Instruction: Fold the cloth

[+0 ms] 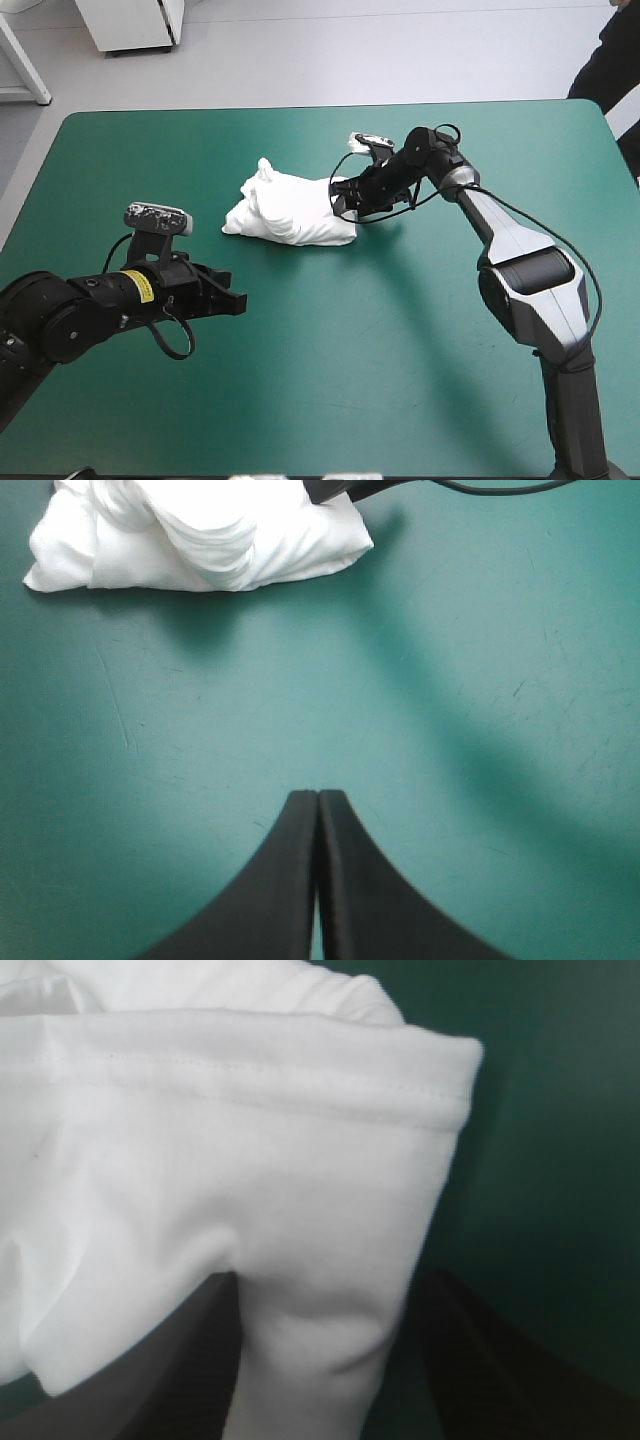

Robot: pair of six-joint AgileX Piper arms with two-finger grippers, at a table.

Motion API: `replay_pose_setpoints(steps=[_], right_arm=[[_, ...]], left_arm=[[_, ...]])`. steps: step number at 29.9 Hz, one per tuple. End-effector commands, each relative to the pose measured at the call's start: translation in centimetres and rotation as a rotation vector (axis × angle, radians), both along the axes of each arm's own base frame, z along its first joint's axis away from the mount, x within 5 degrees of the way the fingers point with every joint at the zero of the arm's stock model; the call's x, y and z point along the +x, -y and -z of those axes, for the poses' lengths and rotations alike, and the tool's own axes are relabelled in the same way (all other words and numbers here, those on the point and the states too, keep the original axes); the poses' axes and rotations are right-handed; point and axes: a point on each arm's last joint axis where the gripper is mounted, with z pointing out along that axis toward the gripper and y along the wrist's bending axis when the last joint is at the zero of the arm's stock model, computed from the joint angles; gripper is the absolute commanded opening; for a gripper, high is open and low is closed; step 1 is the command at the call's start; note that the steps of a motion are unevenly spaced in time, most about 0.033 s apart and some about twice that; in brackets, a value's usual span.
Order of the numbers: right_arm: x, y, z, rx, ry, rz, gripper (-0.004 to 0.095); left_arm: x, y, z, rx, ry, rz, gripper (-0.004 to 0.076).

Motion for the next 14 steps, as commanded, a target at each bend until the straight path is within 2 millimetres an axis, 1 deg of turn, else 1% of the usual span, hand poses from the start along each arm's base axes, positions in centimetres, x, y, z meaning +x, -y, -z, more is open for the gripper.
replay_pose_setpoints(steps=[1, 4, 9, 14], right_arm=[[-0.1, -0.3, -3.2, 0.104, 0.058, 0.020, 0.0388], [0.0, -0.5, -2.4, 0.117, 0.026, 0.018, 0.0237], [-0.1, -0.1, -2.0, 0.066, 0.022, 0.001, -0.0007], [-0.3, 0.8, -2.3, 0.013, -0.002, 0.013, -0.0017]], left_arm=[[0.0, 0.0, -1.5, -0.063, 0.075, -0.006, -0.0010], [0.0, 0.0, -1.5, -0.063, 0.075, -0.006, -0.0010], [0.0, 0.1, -1.5, -0.066, 0.073, -0.005, -0.0010], [-0.1, 0.2, -1.5, -0.079, 0.065, -0.003, -0.0010]])
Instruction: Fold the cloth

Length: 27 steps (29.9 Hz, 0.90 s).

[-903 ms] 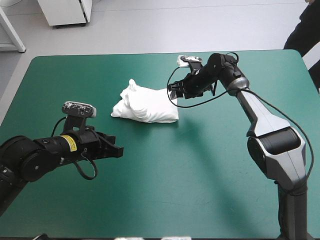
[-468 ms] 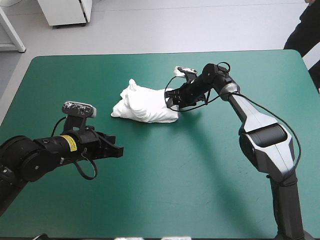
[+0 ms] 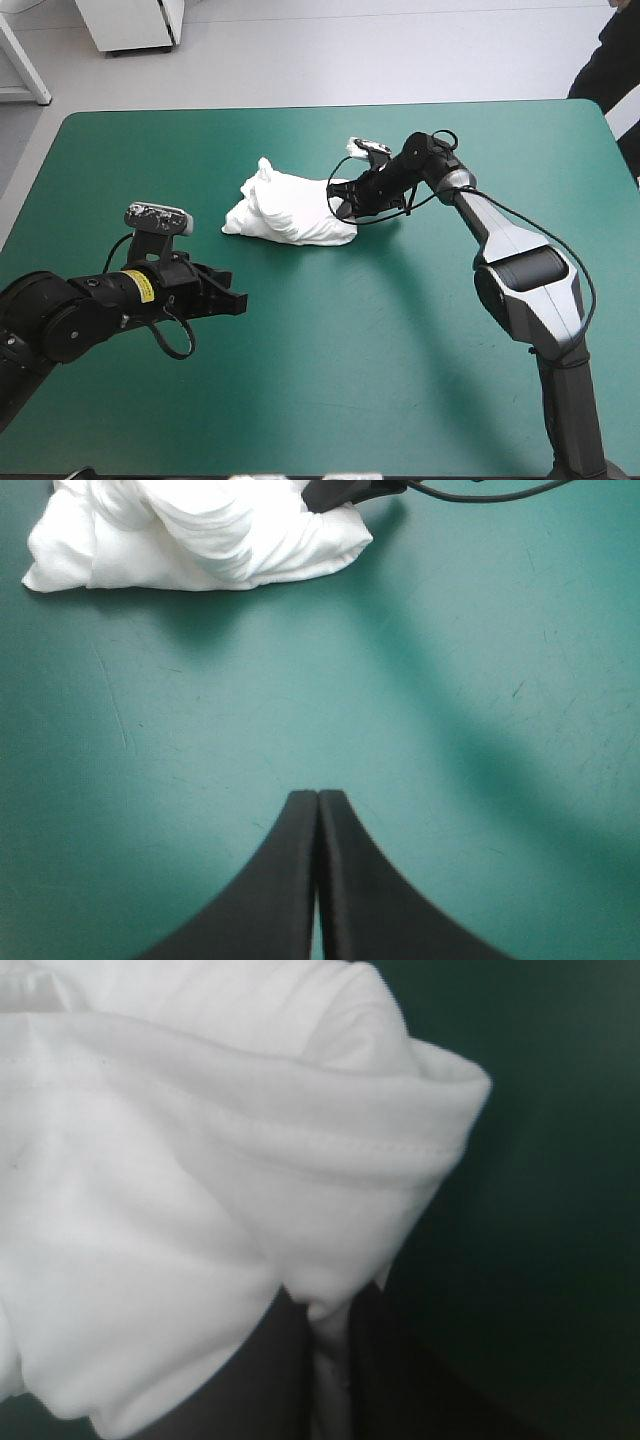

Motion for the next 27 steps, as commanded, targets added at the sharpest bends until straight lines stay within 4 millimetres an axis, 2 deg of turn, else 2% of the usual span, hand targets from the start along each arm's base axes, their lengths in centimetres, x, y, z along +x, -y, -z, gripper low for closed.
replay_pose_setpoints(steps=[1, 5, 9, 11, 17, 21, 27], right_arm=[[-0.6, 1.4, -4.1, -0.028, 0.039, 0.011, -0.0017], [-0.9, 3.4, -5.4, -0.194, 0.095, 0.050, -0.0017], [-1.7, 6.8, -6.8, -0.298, 0.171, 0.170, -0.0017], [-3.0, 8.8, -7.2, -0.319, 0.201, 0.215, -0.0017], [-8.9, 16.8, -4.8, -0.373, 0.144, 0.368, -0.0017], [-13.4, 22.4, -4.8, -0.408, 0.136, 0.490, -0.0017], [-18.7, 28.6, -5.1, -0.482, 0.089, 0.638, -0.0017]], left_arm=[[-0.1, 0.2, -1.5, -0.085, 0.060, -0.001, -0.0010], [-0.3, 0.3, -1.5, -0.104, 0.041, 0.004, -0.0010], [-0.4, 0.4, -1.4, -0.112, 0.025, 0.008, -0.0010], [-0.4, 0.4, -1.5, -0.115, 0.023, 0.010, -0.0010], [-0.5, 0.5, -1.5, -0.109, 0.030, 0.029, -0.0010], [-0.5, 0.5, -1.5, -0.108, 0.031, 0.032, -0.0010], [-0.5, 0.5, -1.5, -0.107, 0.032, 0.033, -0.0010]])
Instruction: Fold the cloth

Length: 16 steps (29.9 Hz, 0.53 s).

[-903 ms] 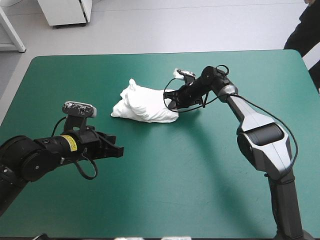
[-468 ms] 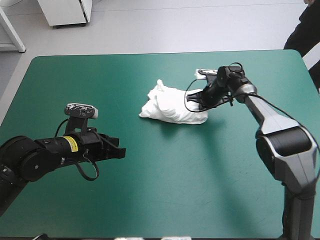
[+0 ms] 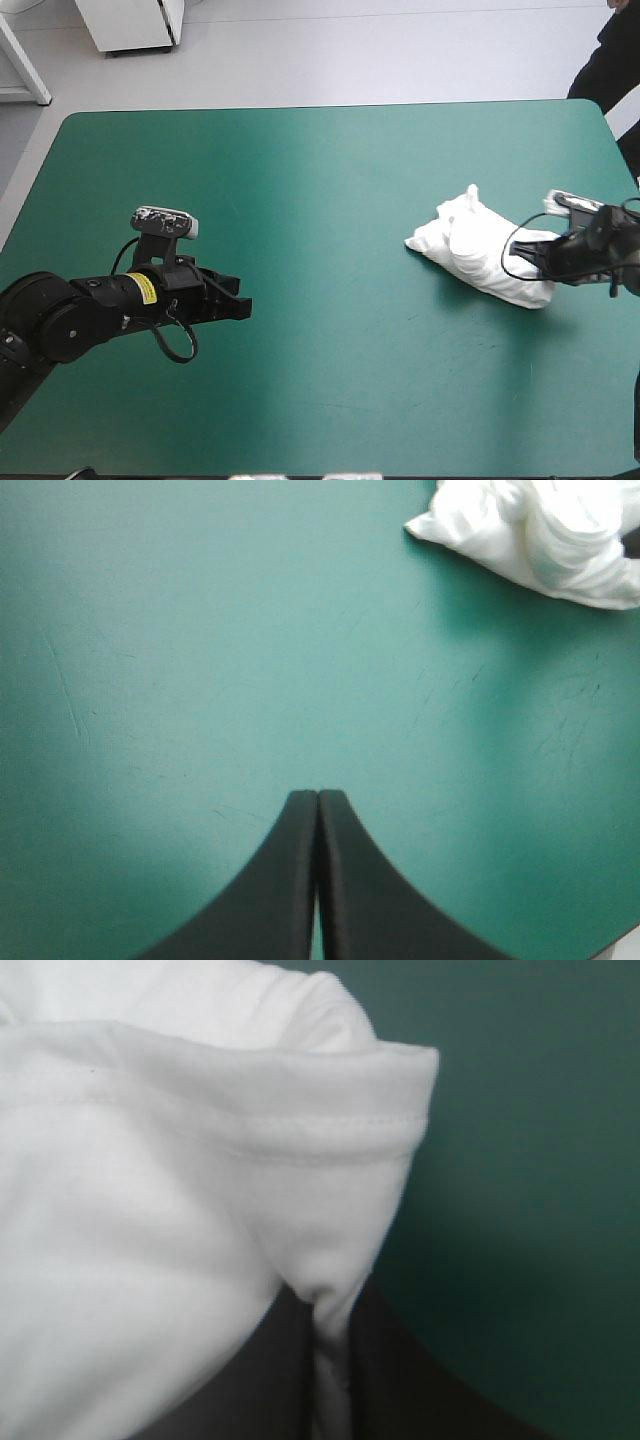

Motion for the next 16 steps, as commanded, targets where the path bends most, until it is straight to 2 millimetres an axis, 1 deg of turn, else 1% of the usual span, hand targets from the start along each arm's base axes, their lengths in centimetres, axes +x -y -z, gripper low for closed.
replay_pose_setpoints(steps=[1, 5, 8, 10, 15, 16], right_arm=[[-2.7, 3.0, -2.2, -0.061, 0.068, 0.069, -0.0017], [-5.9, 5.9, -2.2, -0.089, 0.059, 0.192, -0.0017], [-7.7, 7.0, -2.0, -0.097, 0.084, 0.272, -0.0017], [-8.2, 7.1, -1.9, -0.099, 0.086, 0.287, -0.0017], [-8.3, 7.1, -1.9, -0.107, 0.090, 0.283, -0.0016], [-8.3, 7.1, -1.9, -0.114, 0.082, 0.275, 0.0007]], left_arm=[[-0.1, 0.0, -1.5, -0.061, 0.068, 0.000, -0.0010], [-0.1, 0.0, -1.5, -0.061, 0.068, -0.001, -0.0010], [-0.2, 0.1, -1.5, -0.071, 0.061, 0.002, -0.0010], [-0.2, 0.1, -1.5, -0.071, 0.061, 0.002, -0.0010], [-0.2, 0.1, -1.5, -0.069, 0.063, 0.001, -0.0010], [-0.2, 0.1, -1.5, -0.069, 0.062, 0.001, -0.0010]])
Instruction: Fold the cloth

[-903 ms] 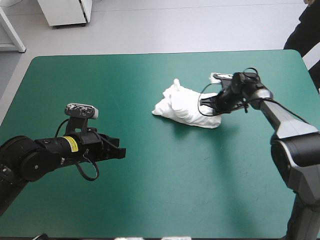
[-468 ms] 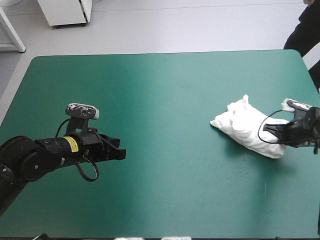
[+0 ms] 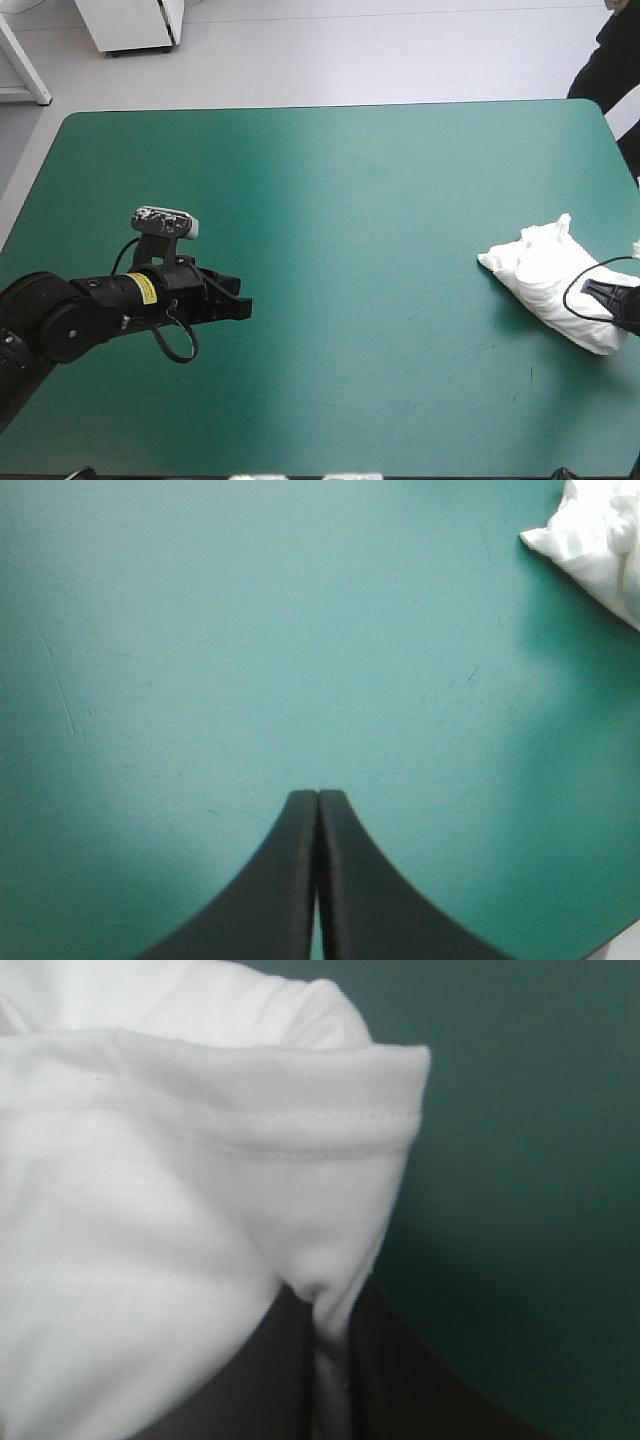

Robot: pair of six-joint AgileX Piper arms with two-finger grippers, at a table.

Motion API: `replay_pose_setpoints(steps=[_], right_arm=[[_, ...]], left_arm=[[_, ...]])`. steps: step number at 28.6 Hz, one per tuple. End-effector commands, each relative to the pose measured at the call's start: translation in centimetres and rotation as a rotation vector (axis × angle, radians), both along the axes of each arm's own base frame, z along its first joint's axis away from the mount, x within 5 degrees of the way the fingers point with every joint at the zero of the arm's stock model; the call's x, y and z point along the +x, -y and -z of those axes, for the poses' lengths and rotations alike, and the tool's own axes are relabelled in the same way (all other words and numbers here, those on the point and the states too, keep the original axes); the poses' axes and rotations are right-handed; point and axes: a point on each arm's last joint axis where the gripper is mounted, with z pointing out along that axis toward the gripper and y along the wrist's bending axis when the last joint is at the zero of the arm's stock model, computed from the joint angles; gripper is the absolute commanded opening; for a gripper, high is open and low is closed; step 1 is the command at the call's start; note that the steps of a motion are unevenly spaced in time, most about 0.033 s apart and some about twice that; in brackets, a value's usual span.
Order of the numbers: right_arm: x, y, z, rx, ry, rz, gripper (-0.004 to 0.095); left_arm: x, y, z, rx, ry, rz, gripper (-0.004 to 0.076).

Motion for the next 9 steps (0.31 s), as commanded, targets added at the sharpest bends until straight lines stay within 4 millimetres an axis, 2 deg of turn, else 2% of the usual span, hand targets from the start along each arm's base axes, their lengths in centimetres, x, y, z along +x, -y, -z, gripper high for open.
replay_pose_setpoints(steps=[1, 4, 5, 6, 7, 9], right_arm=[[0.0, 0.4, -1.5, -0.064, 0.056, -0.011, 0.0043], [-0.1, 0.3, -1.4, -0.054, 0.041, -0.013, 0.0271], [-0.2, 0.3, -1.7, -0.050, 0.050, 0.007, 0.0452], [-0.3, 0.2, -2.1, -0.049, 0.061, 0.019, 0.0524], [-0.6, 0.0, -3.5, -0.064, 0.097, 0.025, 0.0596], [-1.2, -0.4, -5.2, -0.075, 0.130, 0.030, 0.0595]], left_arm=[[-0.1, 0.1, -1.5, -0.065, 0.065, -0.001, -0.0010], [-0.1, 0.1, -1.5, -0.065, 0.065, -0.001, -0.0010], [-0.1, 0.0, -1.5, -0.063, 0.066, -0.001, -0.0010], [-0.1, 0.0, -1.5, -0.063, 0.066, -0.001, -0.0010], [-0.1, 0.0, -1.5, -0.063, 0.066, -0.001, -0.0010], [-0.1, 0.0, -1.5, -0.063, 0.066, -0.001, -0.0010]])
